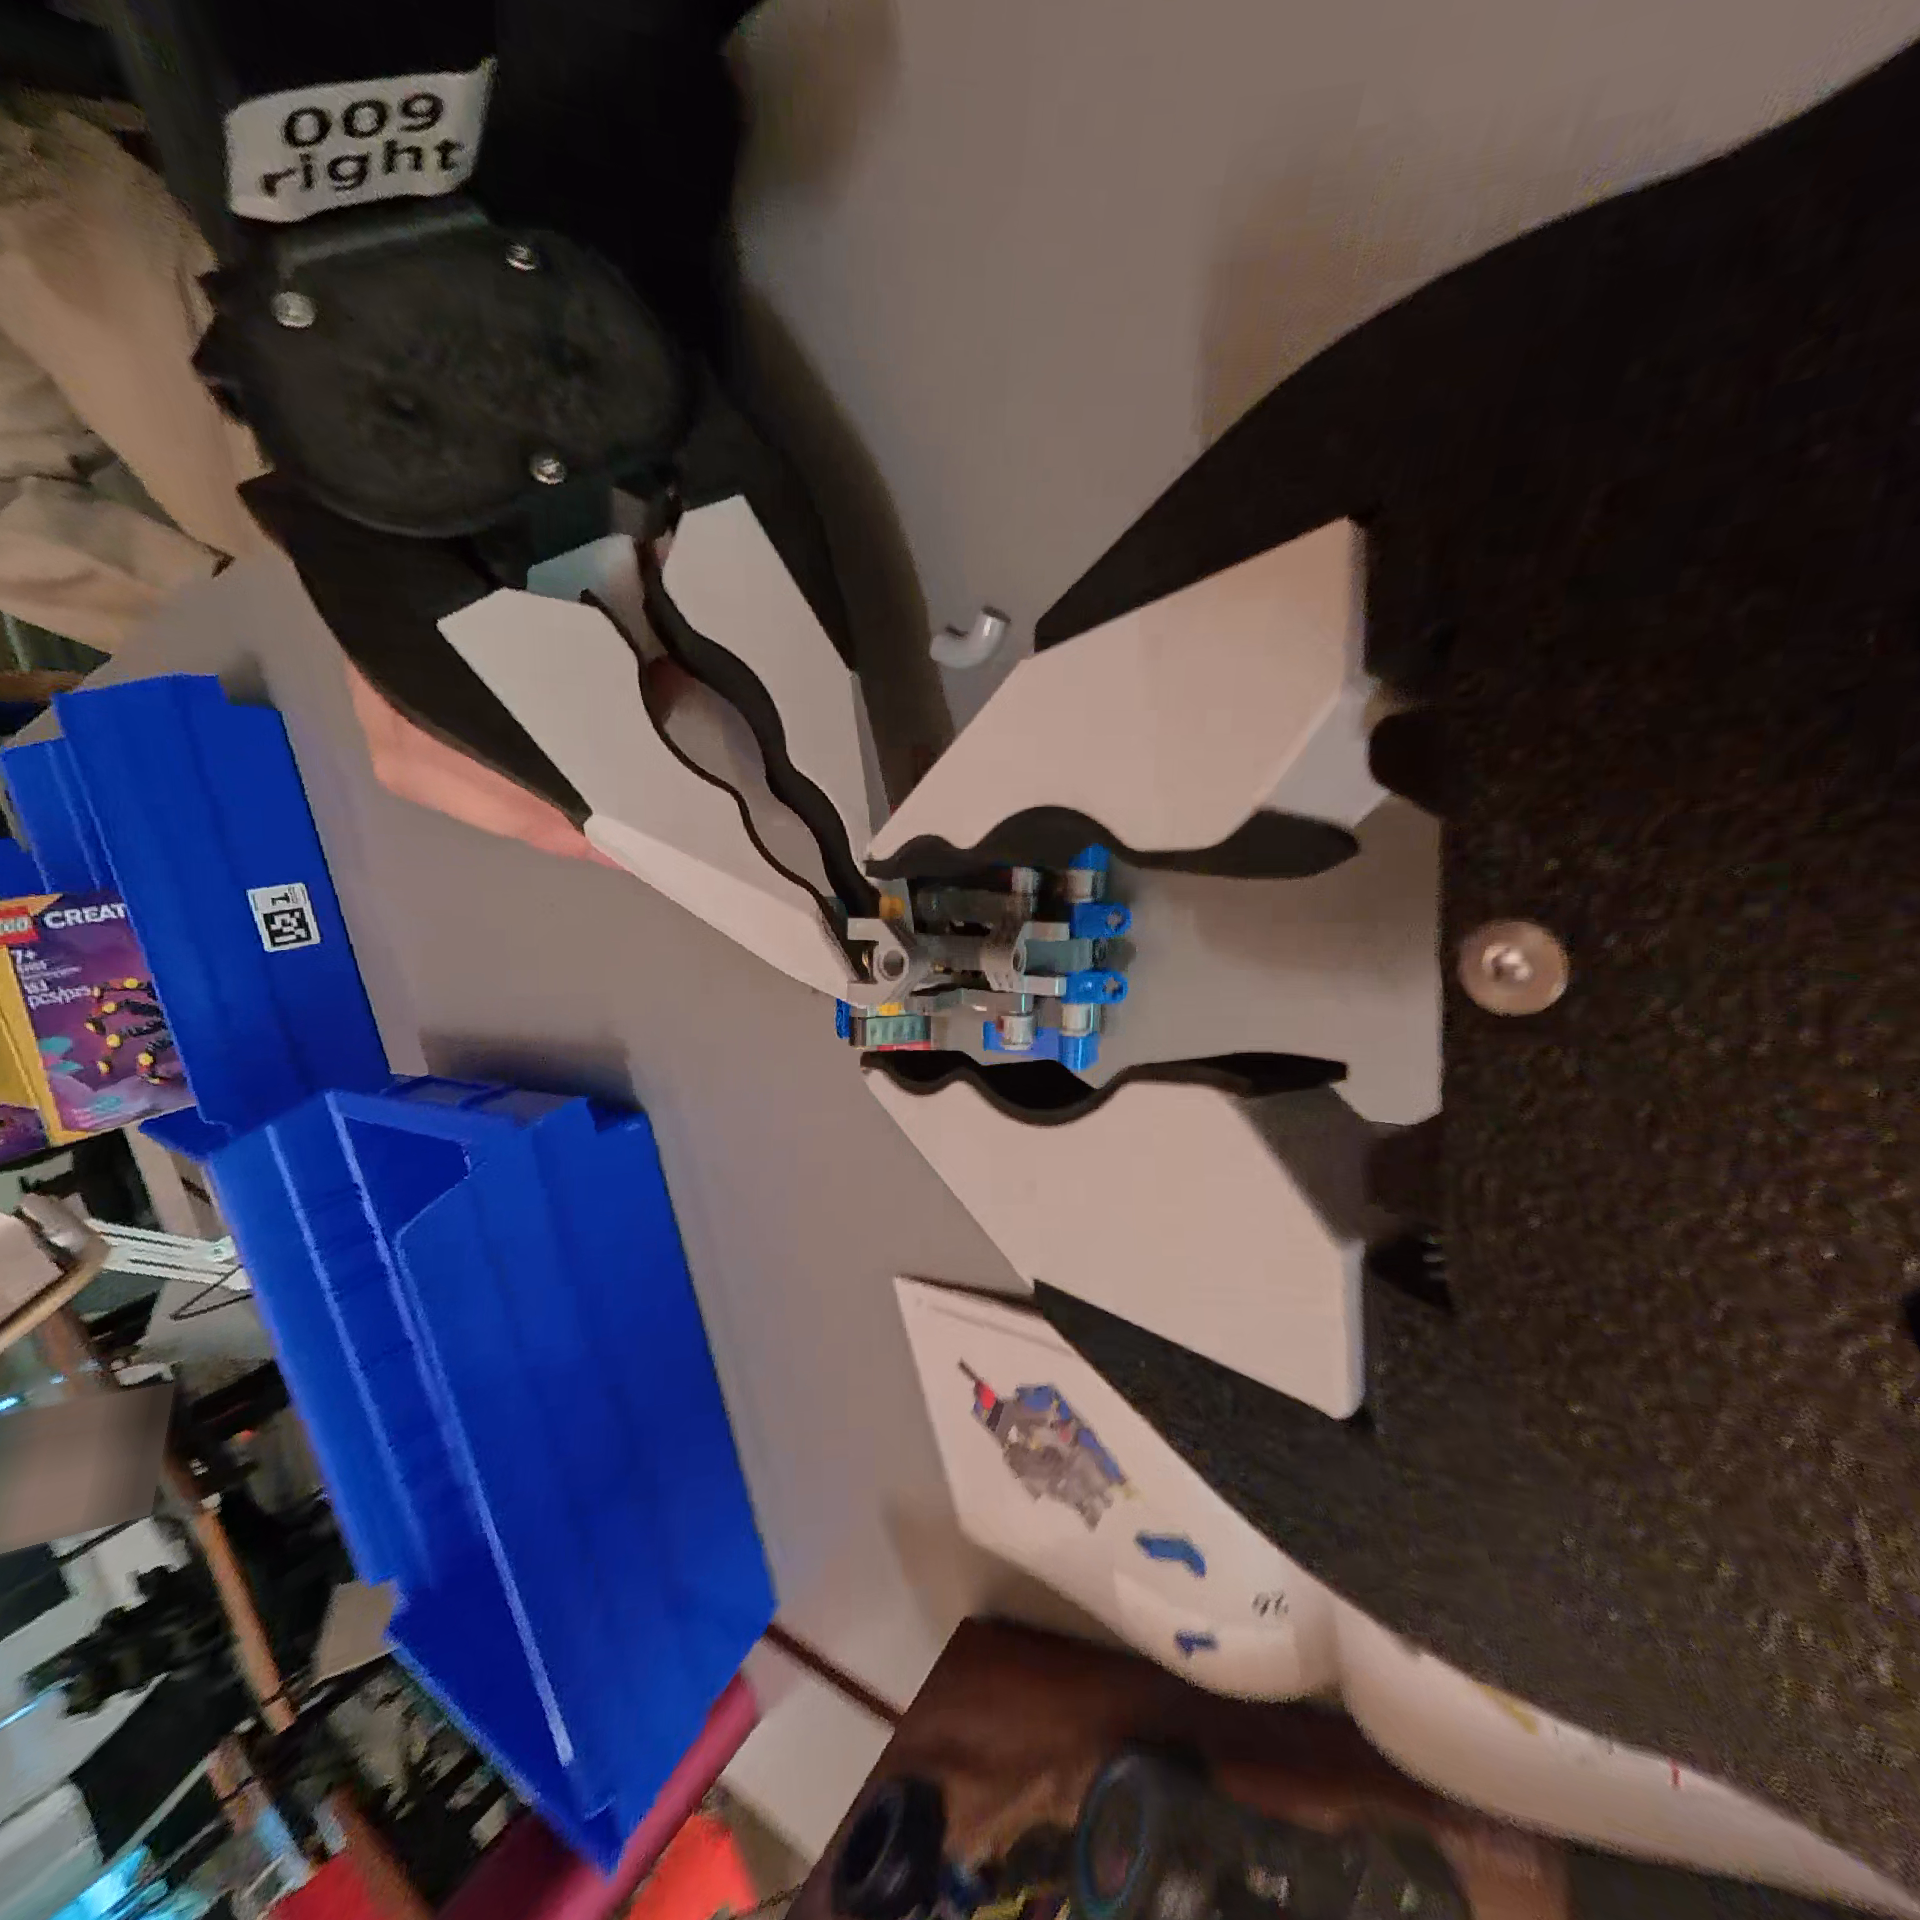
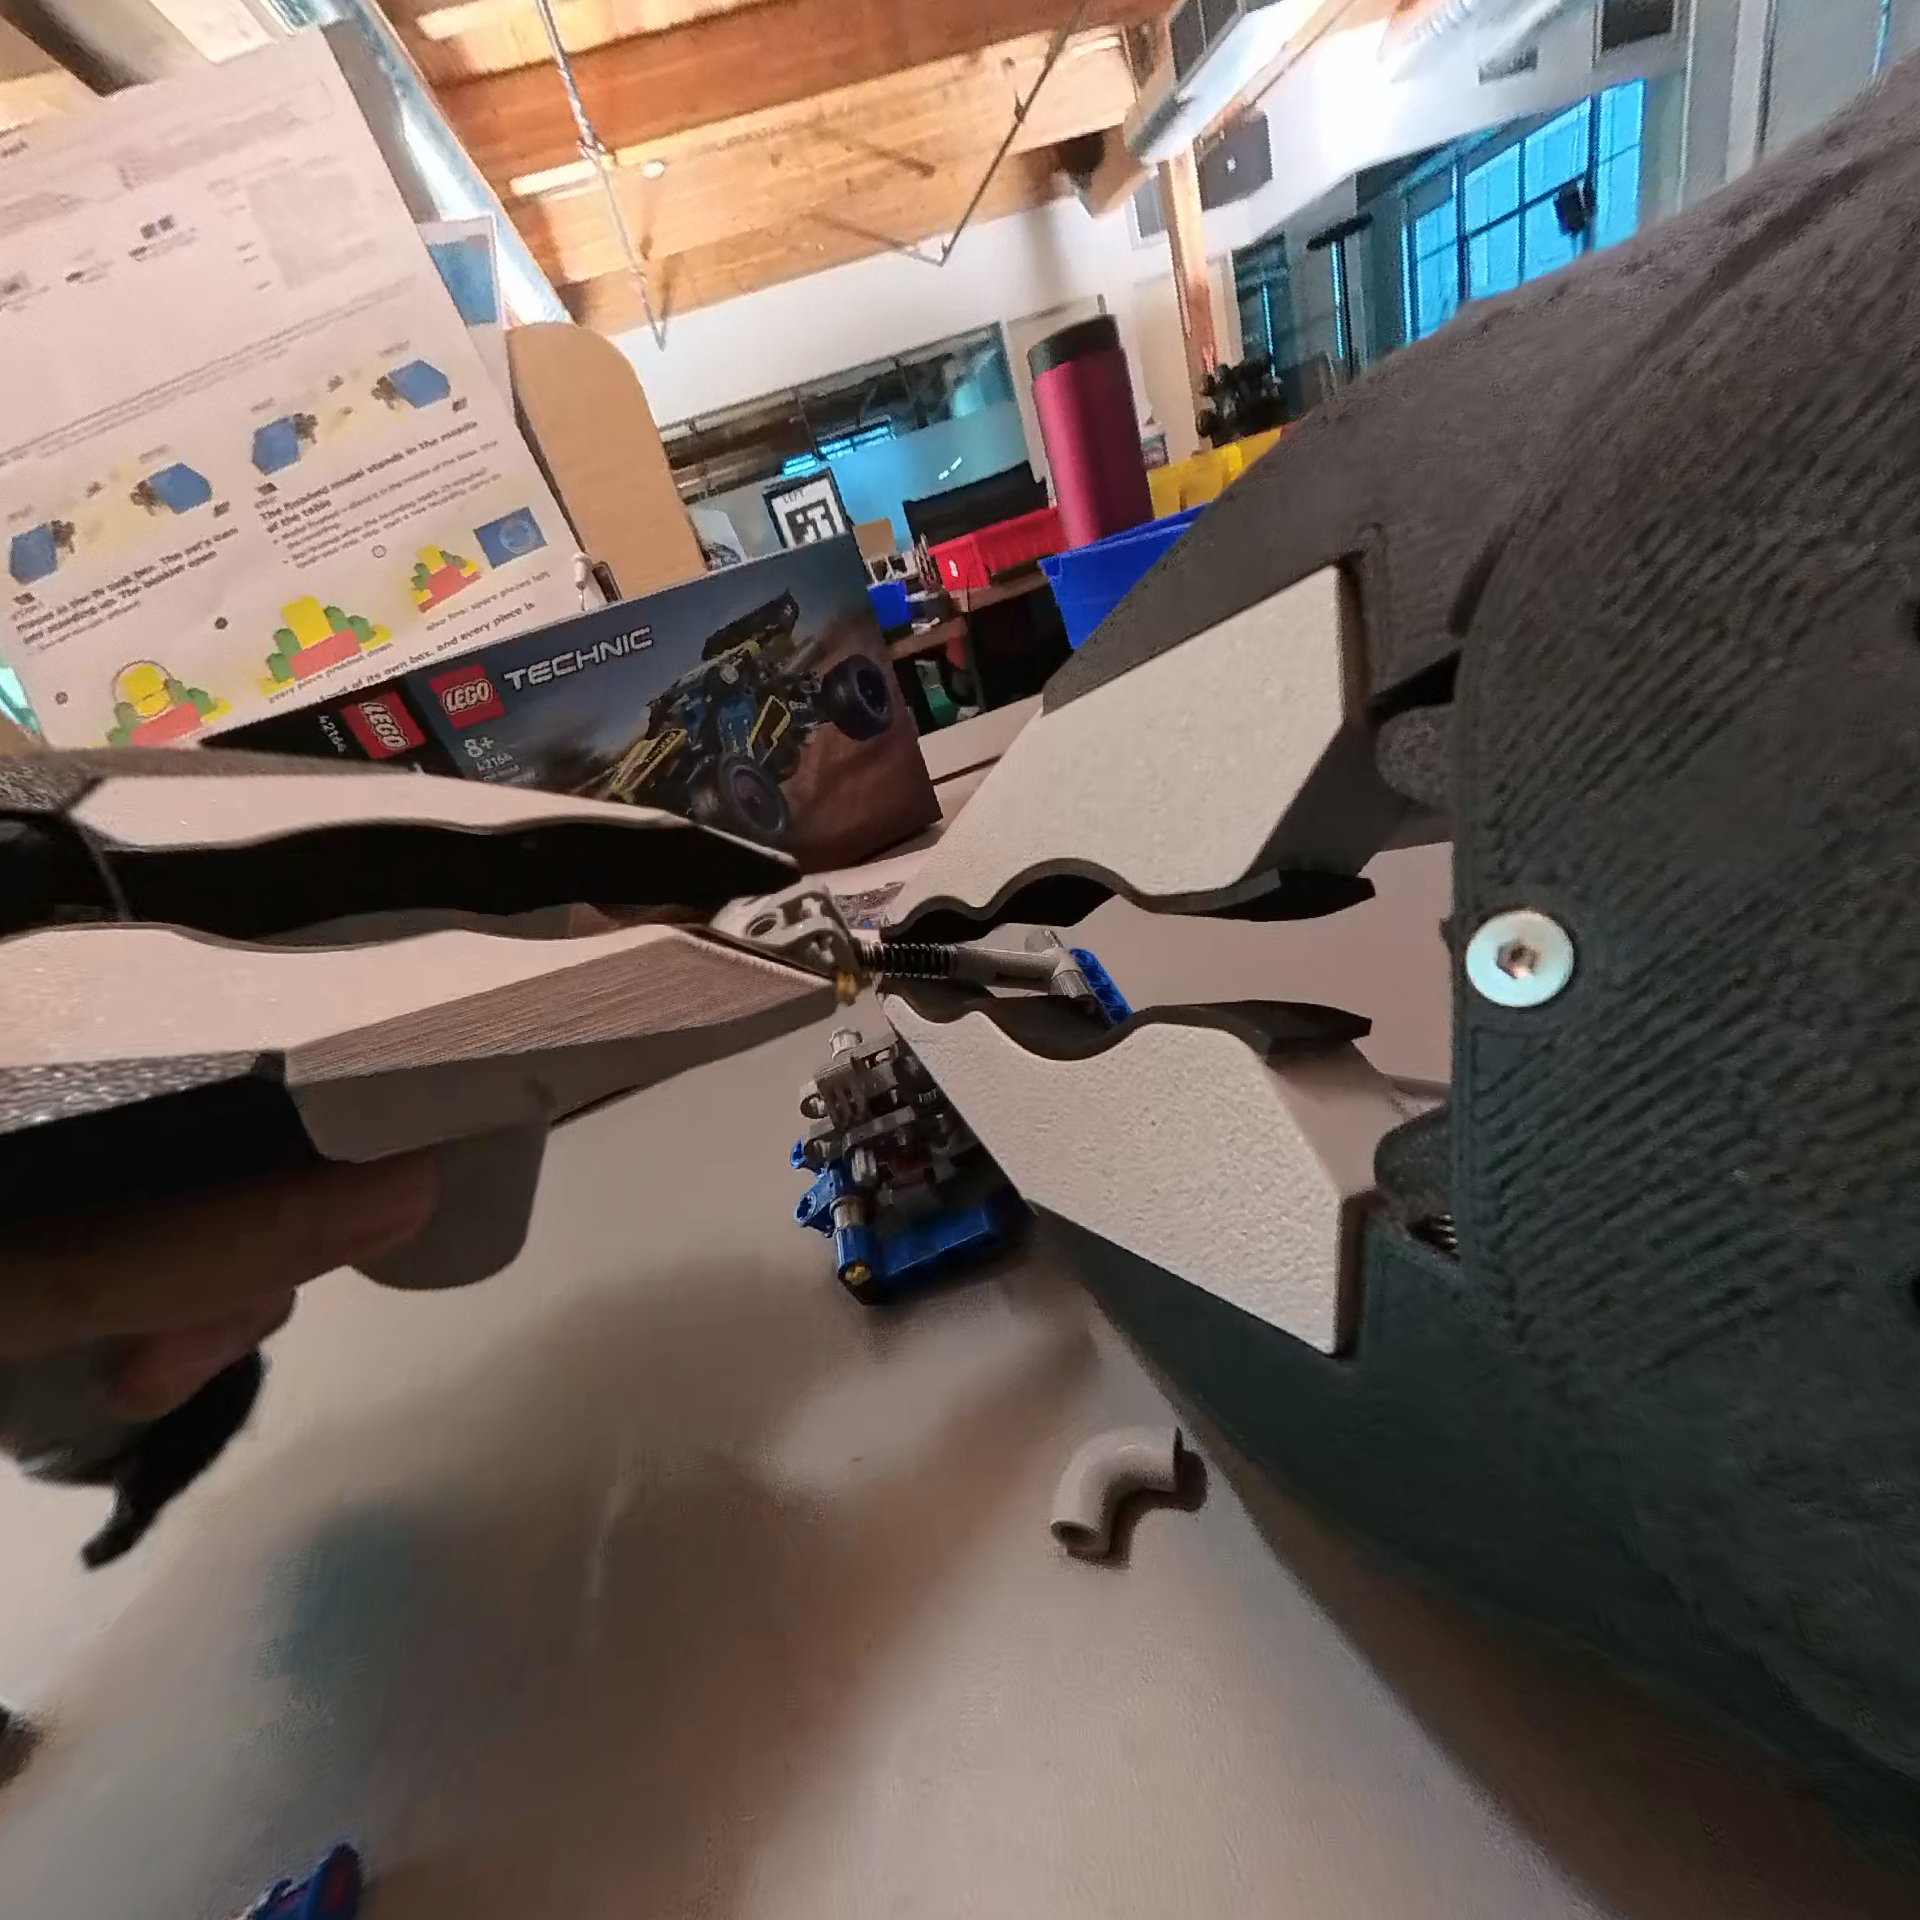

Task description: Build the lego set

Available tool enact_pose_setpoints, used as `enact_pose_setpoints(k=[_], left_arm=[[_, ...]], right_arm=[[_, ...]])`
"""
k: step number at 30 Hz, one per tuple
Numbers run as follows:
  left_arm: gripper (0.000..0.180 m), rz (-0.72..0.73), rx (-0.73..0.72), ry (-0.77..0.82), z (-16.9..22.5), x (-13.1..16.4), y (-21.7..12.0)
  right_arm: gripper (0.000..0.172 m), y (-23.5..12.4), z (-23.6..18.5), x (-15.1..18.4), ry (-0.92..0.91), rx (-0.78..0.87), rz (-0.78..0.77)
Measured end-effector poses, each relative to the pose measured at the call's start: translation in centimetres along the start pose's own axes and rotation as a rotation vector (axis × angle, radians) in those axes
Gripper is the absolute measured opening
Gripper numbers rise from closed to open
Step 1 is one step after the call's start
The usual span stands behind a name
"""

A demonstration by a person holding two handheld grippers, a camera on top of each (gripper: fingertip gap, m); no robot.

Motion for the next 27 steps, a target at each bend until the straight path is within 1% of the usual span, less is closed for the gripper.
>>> enact_pose_setpoints(k=[3, 5, 8, 13, 16, 19, 21, 27], left_arm=[[0.030, 0.012, -0.002, 0.085, -0.1, 0.1, -0.4], [0.030, 0.022, -0.007, 0.101, -0.4, 0.2, -0.5], [0.029, 0.037, 0.025, 0.050, -0.6, 0.6, -0.3], [0.031, 0.072, 0.124, -0.167, -0.9, 1.3, 0.4], [0.029, 0.063, 0.150, -0.225, -1.2, 1.1, 0.6], [0.024, 0.011, 0.171, -0.222, -0.9, 1.3, 1.1], [0.020, 0.011, 0.157, -0.211, -0.7, 1.2, 1.1], [0.020, 0.008, 0.148, -0.191, -0.7, 1.2, 1.0]], right_arm=[[0.004, 0.0, -0.1, 0.0, -0.020, 0.009, -0.010], [0.004, 0.0, -0.1, 0.0, -0.026, 0.013, -0.016], [0.003, 0.1, -0.1, -0.1, -0.036, 0.021, -0.025], [0.003, 0.1, -0.1, -0.2, -0.024, 0.017, -0.013], [0.003, 0.2, -0.1, -0.2, -0.016, 0.012, -0.006], [0.003, 0.2, -0.1, -0.2, -0.006, 0.009, -0.002], [0.003, 0.2, -0.1, -0.2, 0.001, 0.008, -0.003], [0.003, 0.2, -0.1, -0.2, 0.016, -0.005, 0.008]])
Point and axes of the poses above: each gripper's, where its closed fingertips meet, y out along the fingers, x out of its underside, z = x × y across the jaws, the point moved 9 cm from there along -y, back along the fingers, and after that the axes turned 13 degrees about -x, right-handed, at the moved point
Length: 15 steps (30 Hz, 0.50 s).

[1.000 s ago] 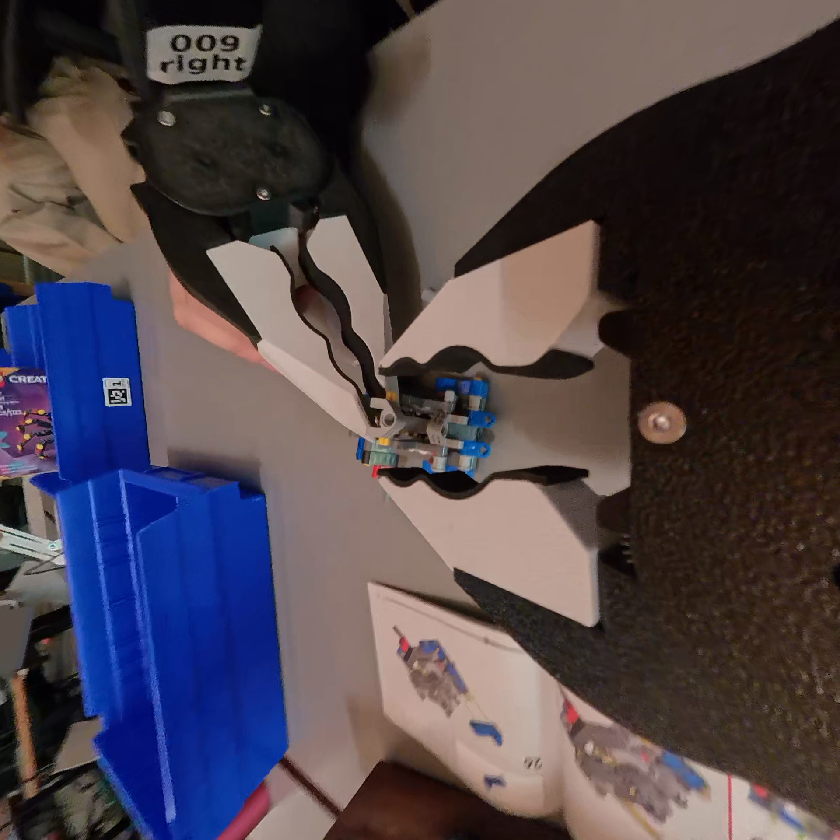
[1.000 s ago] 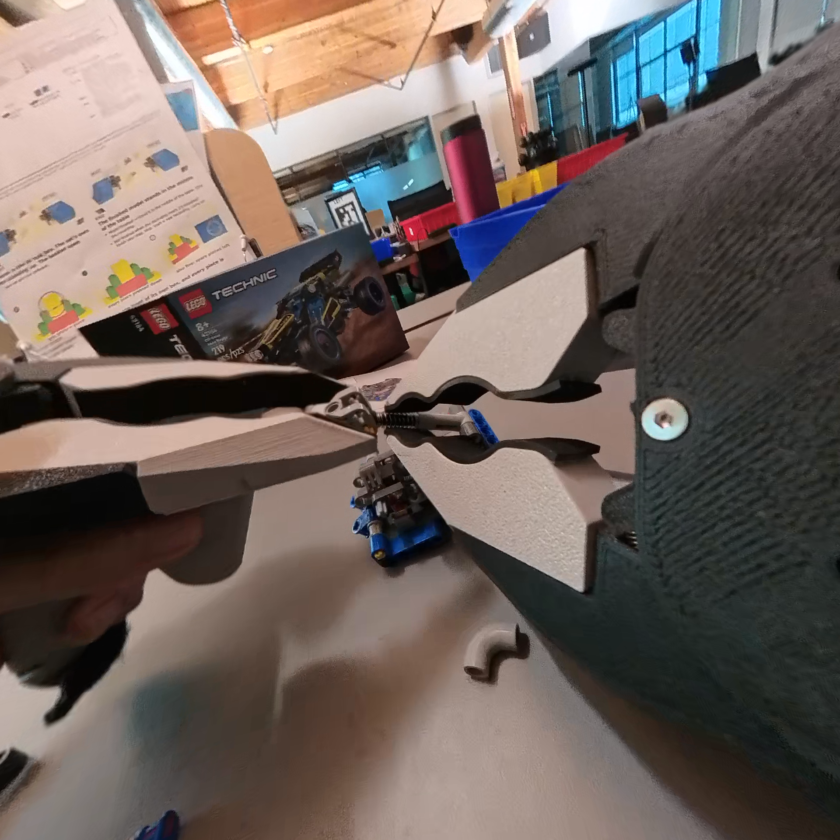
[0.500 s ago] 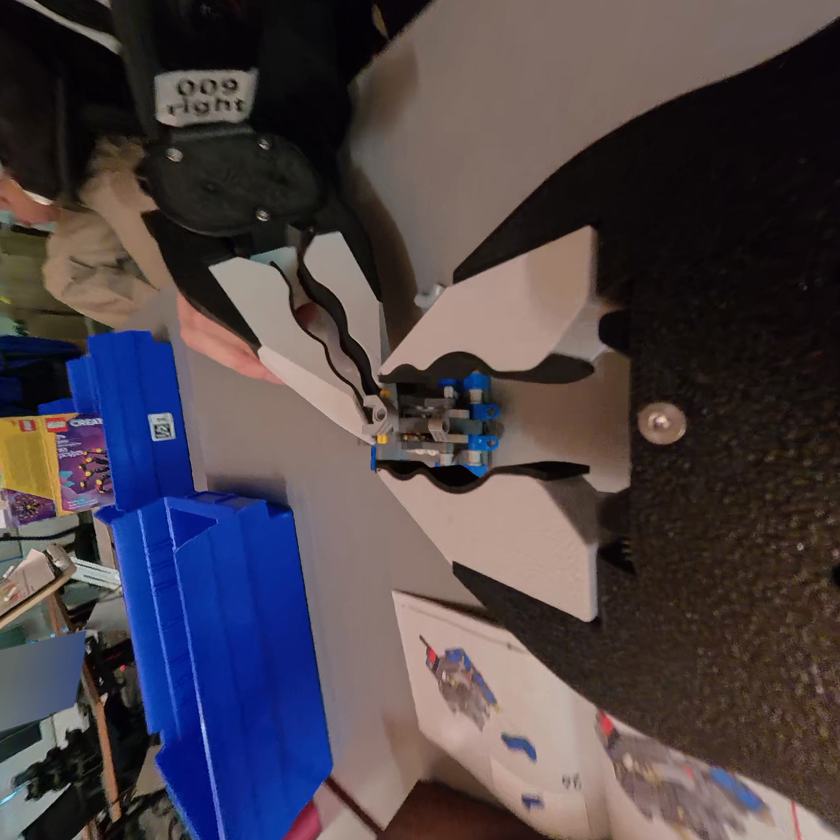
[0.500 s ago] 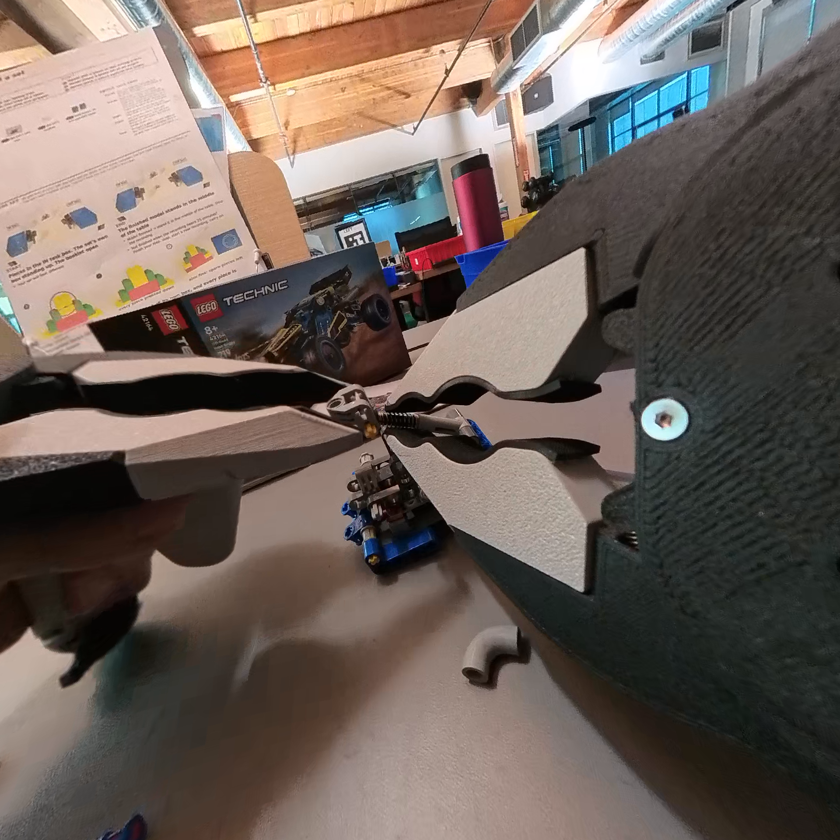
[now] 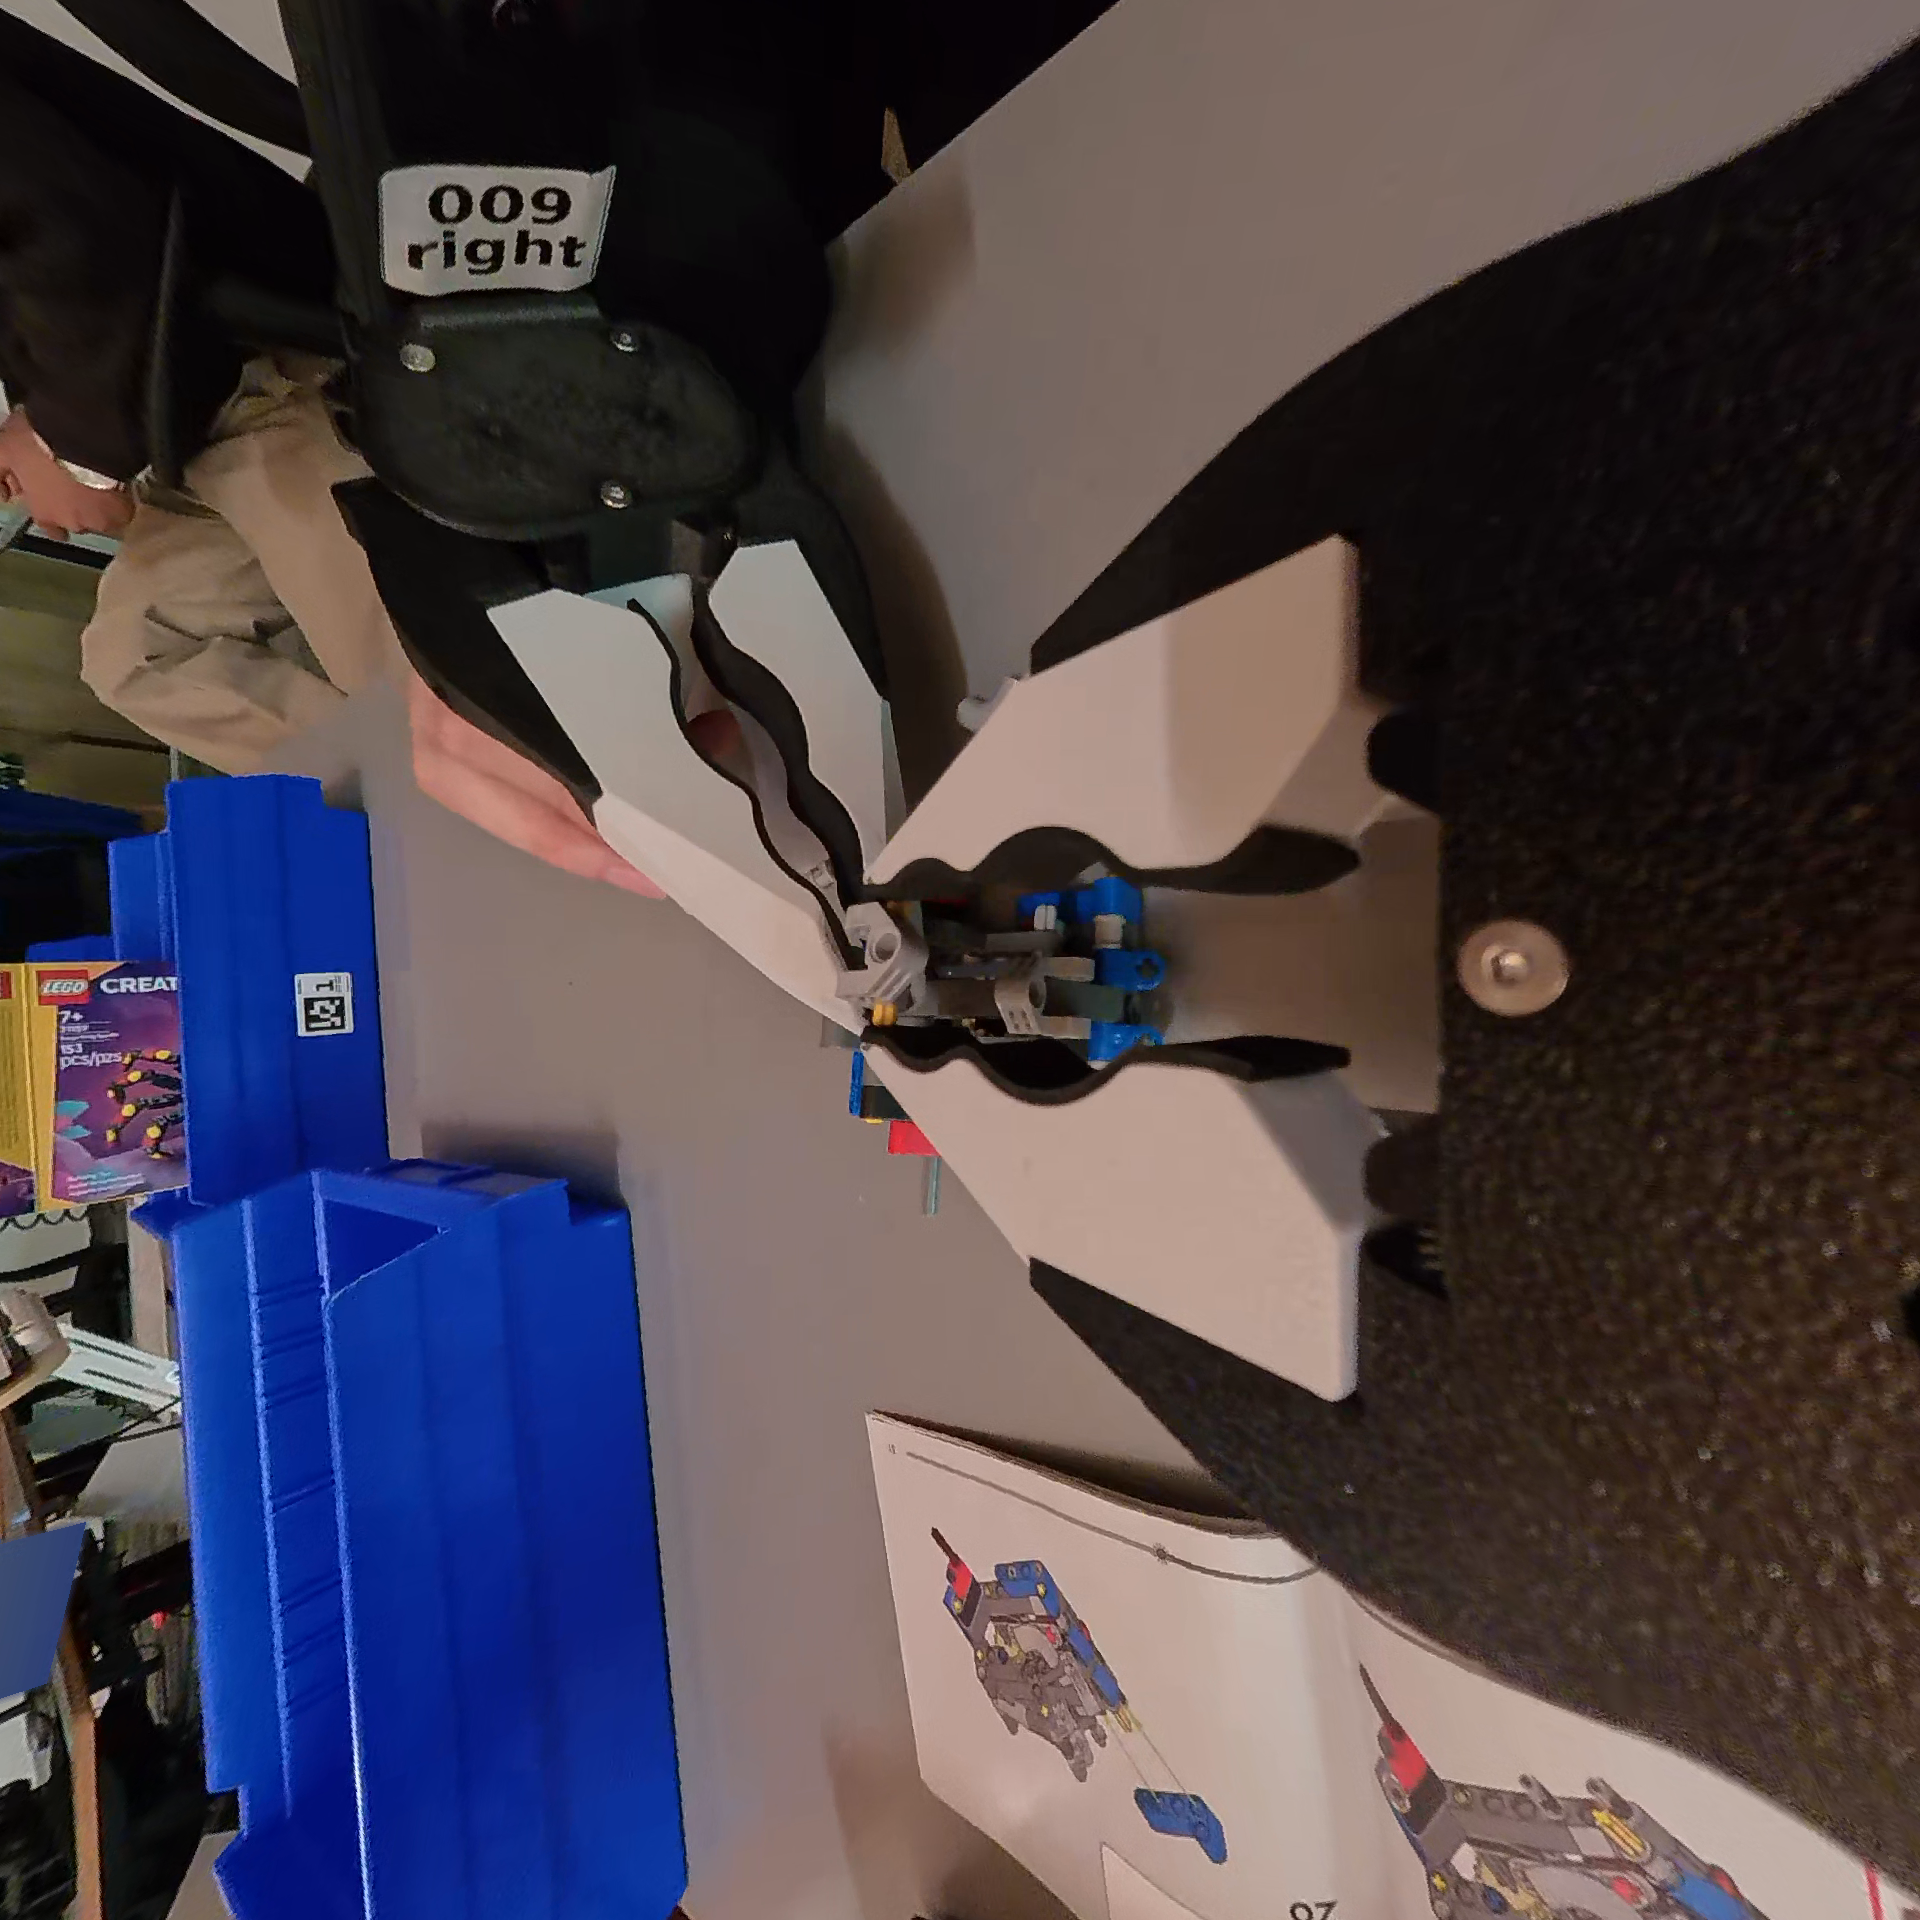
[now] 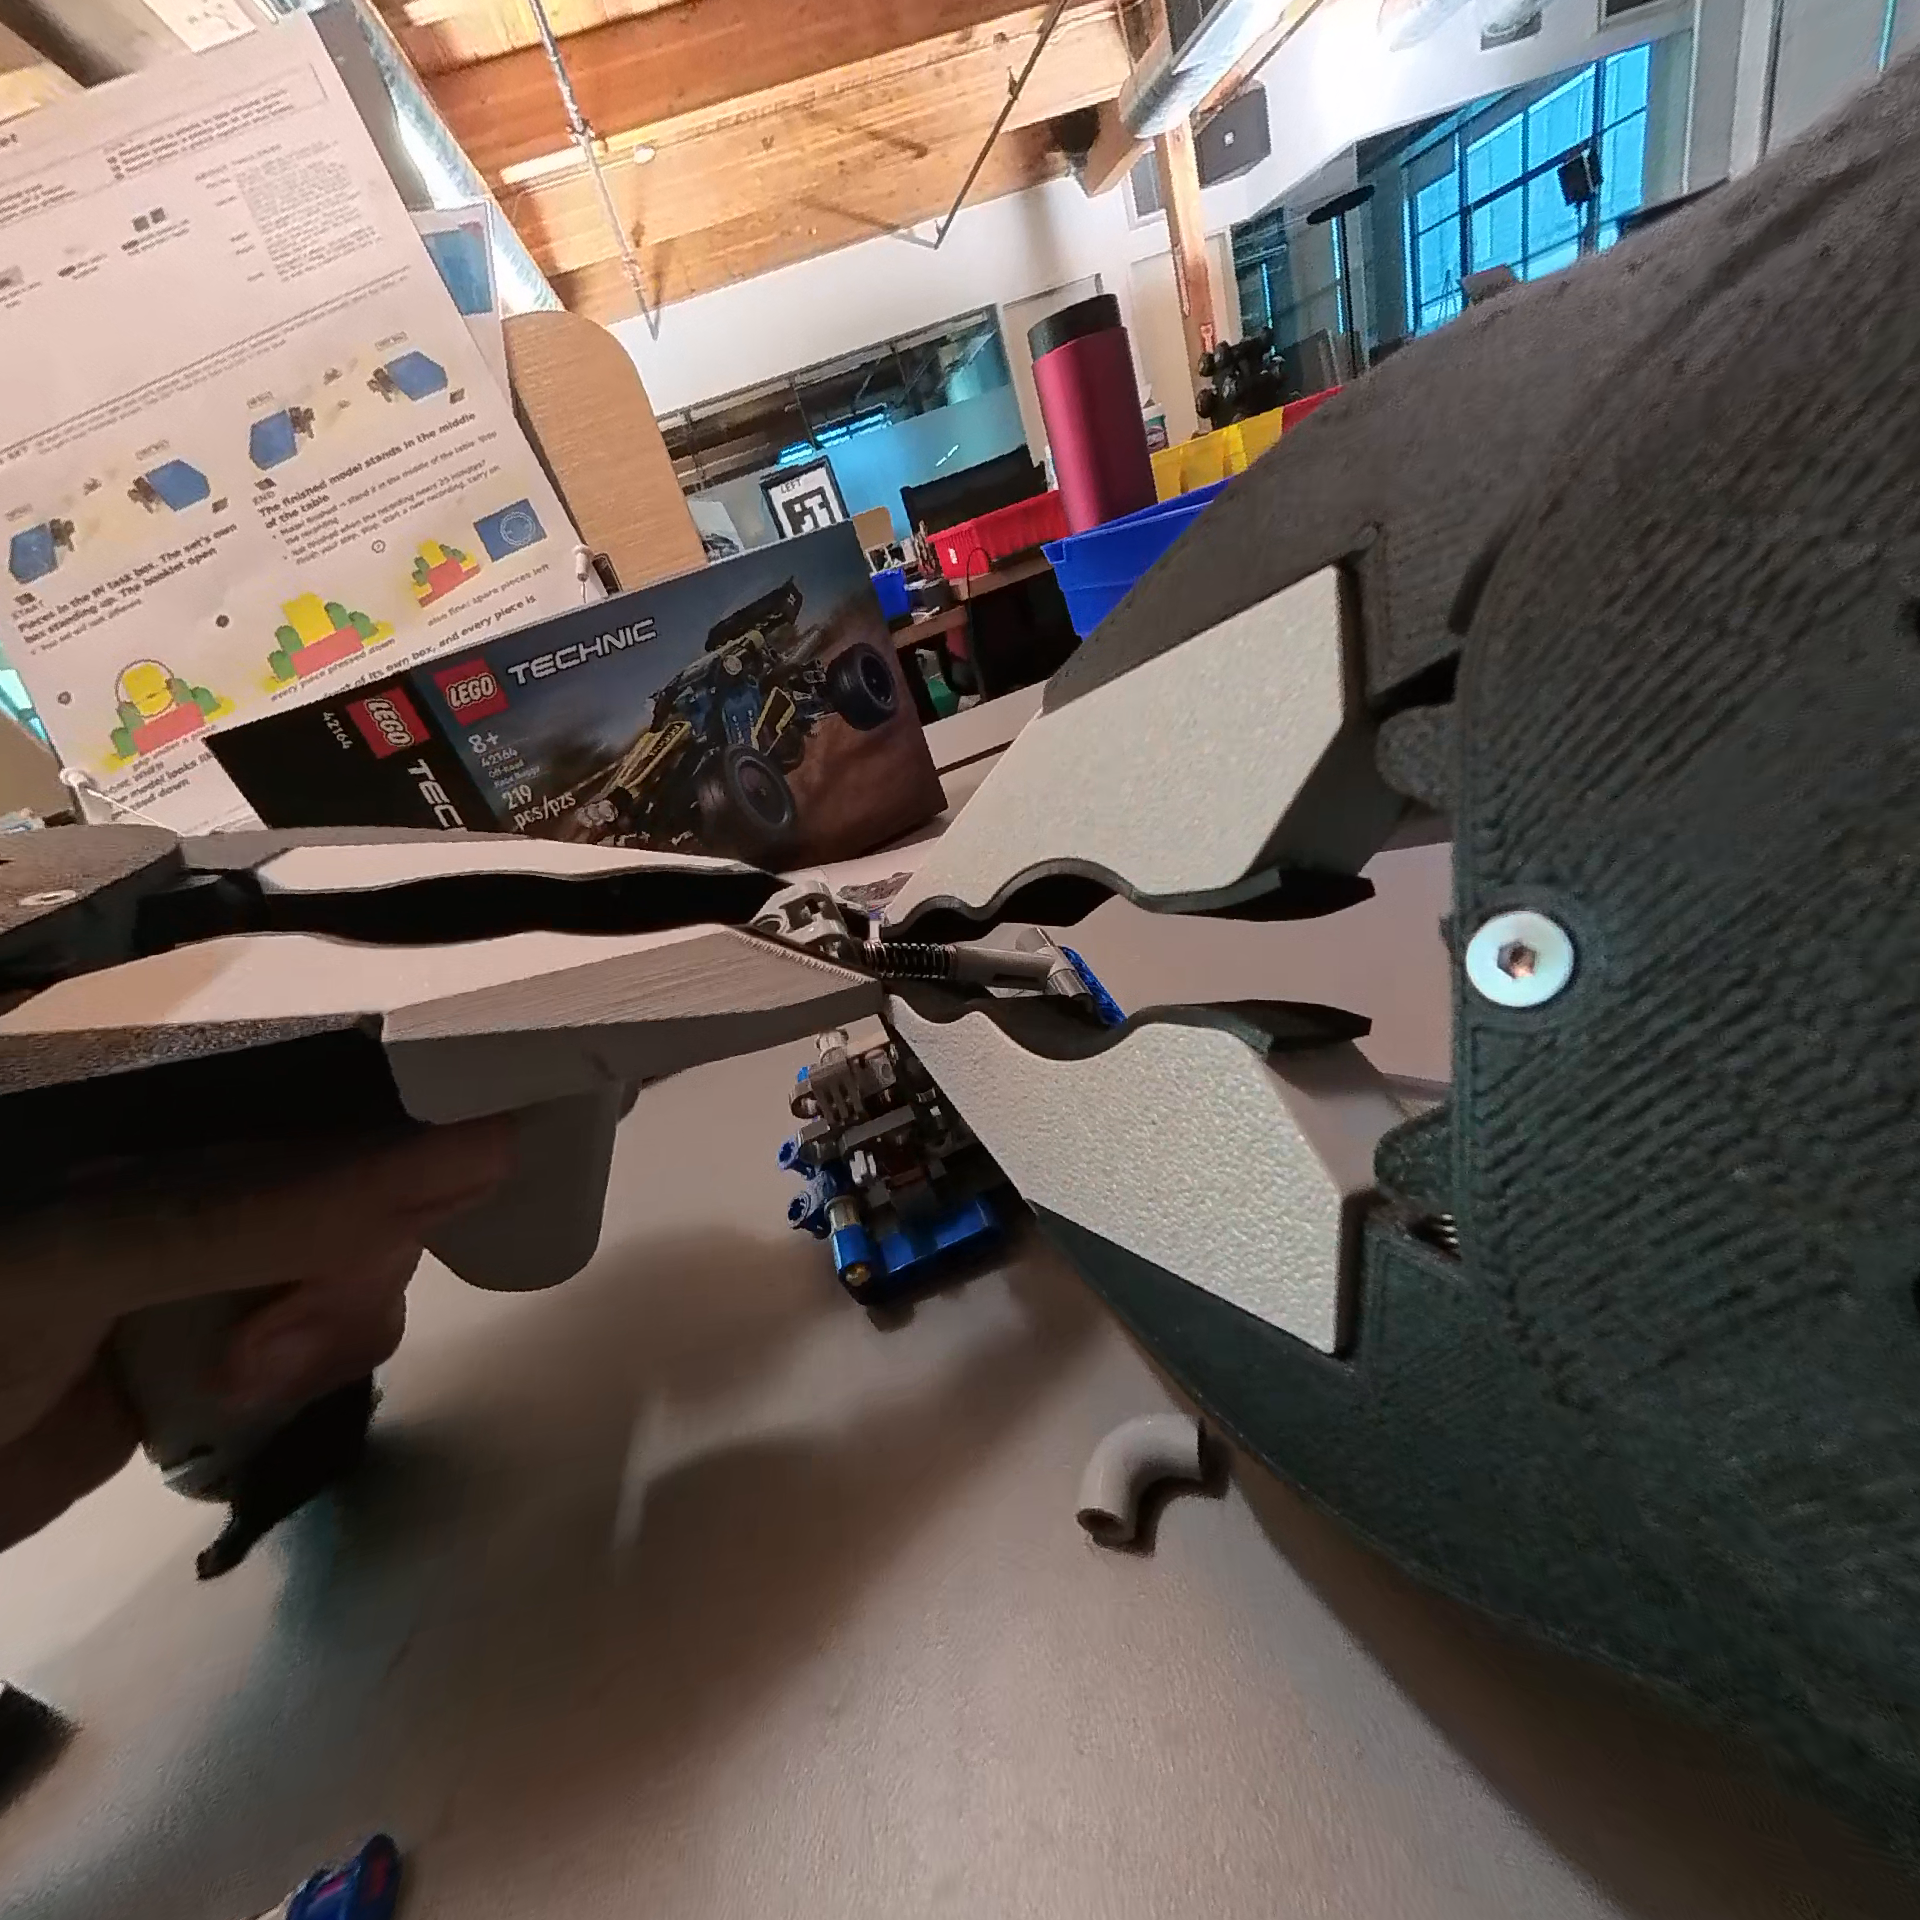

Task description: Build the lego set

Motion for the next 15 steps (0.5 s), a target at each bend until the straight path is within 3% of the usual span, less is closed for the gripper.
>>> enact_pose_setpoints(k=[7, 15], left_arm=[[0.020, -0.001, 0.046, -0.058, -0.18, 0.05, -0.19], [0.019, -0.005, -0.002, -0.066, -0.08, -0.03, -0.22]], right_arm=[[0.004, -0.02, -0.02, -0.07, 0.001, -0.005, 0.010], [0.004, 0.06, 0.05, -0.06, 0.006, -0.001, -0.001]])
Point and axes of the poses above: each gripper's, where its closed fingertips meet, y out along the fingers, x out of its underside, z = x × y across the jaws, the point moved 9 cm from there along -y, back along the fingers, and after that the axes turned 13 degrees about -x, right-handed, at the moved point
